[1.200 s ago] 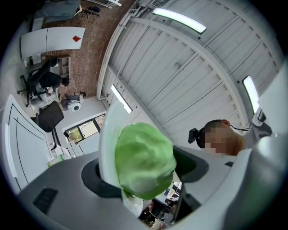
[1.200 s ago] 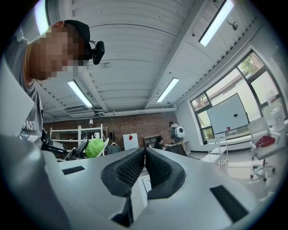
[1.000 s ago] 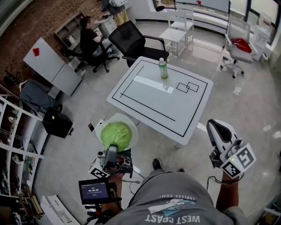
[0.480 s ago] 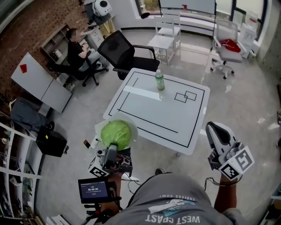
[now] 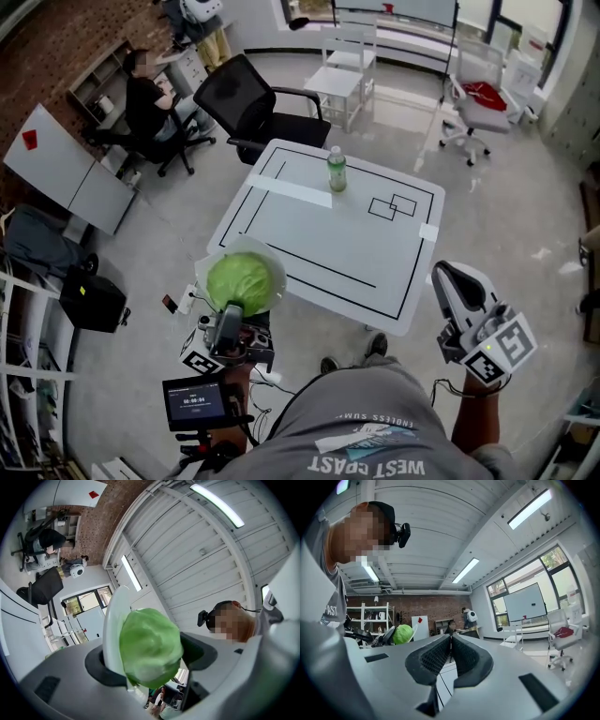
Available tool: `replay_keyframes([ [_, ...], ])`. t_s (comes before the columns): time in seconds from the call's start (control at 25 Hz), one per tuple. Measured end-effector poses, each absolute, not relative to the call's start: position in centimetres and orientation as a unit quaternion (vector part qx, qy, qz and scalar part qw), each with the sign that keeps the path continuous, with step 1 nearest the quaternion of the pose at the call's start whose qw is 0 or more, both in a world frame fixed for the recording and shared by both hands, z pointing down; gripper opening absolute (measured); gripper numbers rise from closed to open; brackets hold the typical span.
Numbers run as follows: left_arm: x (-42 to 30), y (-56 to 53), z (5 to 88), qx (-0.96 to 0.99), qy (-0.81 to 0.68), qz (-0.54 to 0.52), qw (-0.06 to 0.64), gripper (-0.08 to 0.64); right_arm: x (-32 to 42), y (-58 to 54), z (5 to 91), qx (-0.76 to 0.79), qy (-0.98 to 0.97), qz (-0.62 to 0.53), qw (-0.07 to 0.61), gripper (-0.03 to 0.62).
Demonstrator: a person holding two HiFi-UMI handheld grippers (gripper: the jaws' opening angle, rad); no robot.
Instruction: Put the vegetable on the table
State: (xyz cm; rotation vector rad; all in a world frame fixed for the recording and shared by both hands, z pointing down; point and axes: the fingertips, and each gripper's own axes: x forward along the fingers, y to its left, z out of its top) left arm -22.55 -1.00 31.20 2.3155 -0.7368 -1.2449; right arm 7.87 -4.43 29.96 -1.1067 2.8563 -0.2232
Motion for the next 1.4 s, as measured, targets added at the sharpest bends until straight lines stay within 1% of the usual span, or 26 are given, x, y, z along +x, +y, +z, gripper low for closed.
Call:
replay_keyframes([
  [0.16,-22.1,-2.5,32.3,0.819,-0.278,-0.459,0.206,0.345,8.8,-7.3,29.3,-0.342,0.936,-0.069,0.040,0.009],
  [0.4,-19.7,-4.7,31.2,0.819,-0.302,-0.452,0.182,0.345,10.5,-10.8,29.5,-0.311,0.947,-0.073,0.044,0.009],
  [0.8,-14.9,-7.1,31.3,0.810,-0.330,-0.451,0.178,0.345,14.5,-14.6,29.1,-0.276,0.956,-0.079,0.052,0.009],
  [1.0,-13.0,-7.6,30.9,0.815,-0.326,-0.445,0.178,0.345,15.6,-16.1,30.9,-0.275,0.955,-0.098,0.052,0.009],
  [1.4,-15.1,-13.1,33.7,0.817,-0.329,-0.427,0.205,0.345,14.3,-17.8,30.8,-0.304,0.948,-0.087,0.044,0.009],
])
